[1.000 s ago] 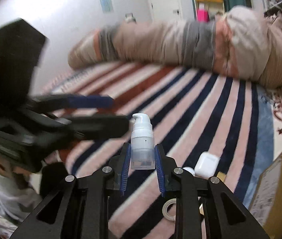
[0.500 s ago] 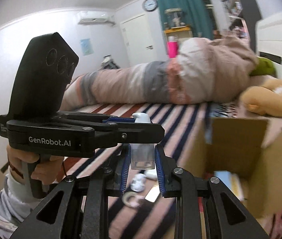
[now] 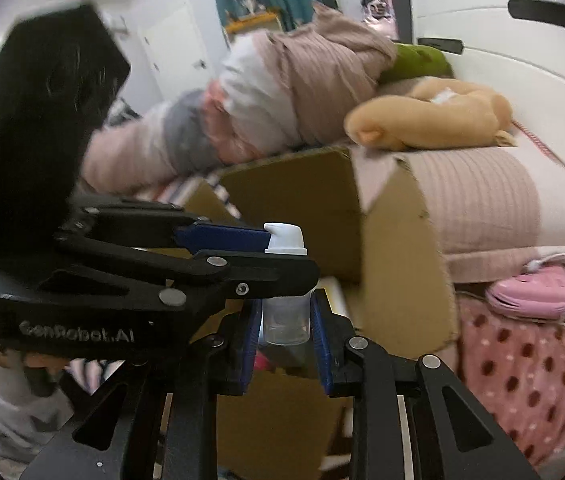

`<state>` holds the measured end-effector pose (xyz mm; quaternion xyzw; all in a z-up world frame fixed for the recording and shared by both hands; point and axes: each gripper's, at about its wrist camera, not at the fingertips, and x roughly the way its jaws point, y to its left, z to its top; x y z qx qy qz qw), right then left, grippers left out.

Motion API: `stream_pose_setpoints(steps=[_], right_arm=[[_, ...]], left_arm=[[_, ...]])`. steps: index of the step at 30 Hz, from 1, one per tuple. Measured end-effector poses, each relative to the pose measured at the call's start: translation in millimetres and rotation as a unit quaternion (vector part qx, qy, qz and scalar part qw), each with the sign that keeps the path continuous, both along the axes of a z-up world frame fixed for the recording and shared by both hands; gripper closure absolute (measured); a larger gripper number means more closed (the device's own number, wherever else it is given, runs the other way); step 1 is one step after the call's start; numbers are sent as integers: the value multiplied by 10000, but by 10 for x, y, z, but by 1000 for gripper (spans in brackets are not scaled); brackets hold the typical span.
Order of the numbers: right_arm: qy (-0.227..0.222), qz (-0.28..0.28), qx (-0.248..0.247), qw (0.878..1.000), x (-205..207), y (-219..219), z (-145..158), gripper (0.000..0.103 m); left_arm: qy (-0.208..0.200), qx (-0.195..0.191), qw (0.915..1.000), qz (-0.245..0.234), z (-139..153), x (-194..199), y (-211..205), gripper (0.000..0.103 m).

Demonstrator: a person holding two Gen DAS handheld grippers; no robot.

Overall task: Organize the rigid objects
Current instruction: 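Carry the white pump bottle with the right gripper and release it in the box, then grasp the clear tape roll with the right gripper while the left gripper grasps the white lens case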

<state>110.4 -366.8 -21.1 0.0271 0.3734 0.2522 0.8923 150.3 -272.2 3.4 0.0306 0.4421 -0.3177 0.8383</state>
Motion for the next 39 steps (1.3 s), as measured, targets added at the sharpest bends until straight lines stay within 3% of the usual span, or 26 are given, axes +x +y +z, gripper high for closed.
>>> stream_pose_setpoints(steps=[4,7,10,14,19,23,26,30,39], right_arm=[[319,-111,-59,9994,95,-15,-121,81],[321,-174,-70,9993,101,-16,-132,72],[279,-158,-40,9995,70,6,-94,72],[22,7,20,10000,-102,99,61,72],[-530,591,338,9963,-368,473,348,72],[-719,1076,565,9900,-587,888,457,72],[-723,1445,659,9847,-696,1188,421,72],[-282,1815,727,9803,-754,1599,176,70],[483,1354,139,9895,-710,2028,-723,50]], left_arm=[[76,37,10000,-1,-56,18,-14,73],[62,2,9999,104,-27,-6,68,59],[-184,-2,9994,281,96,-109,223,48],[-606,-135,9962,606,341,-334,598,34],[-1099,-130,9873,1136,566,-645,1171,30],[-1374,-1,9766,1655,583,-894,1676,29],[-1447,139,9706,1919,449,-1038,2018,28],[-1190,82,9658,2302,129,-1143,2467,28],[-571,21,9623,2660,-639,-1308,2977,28]])
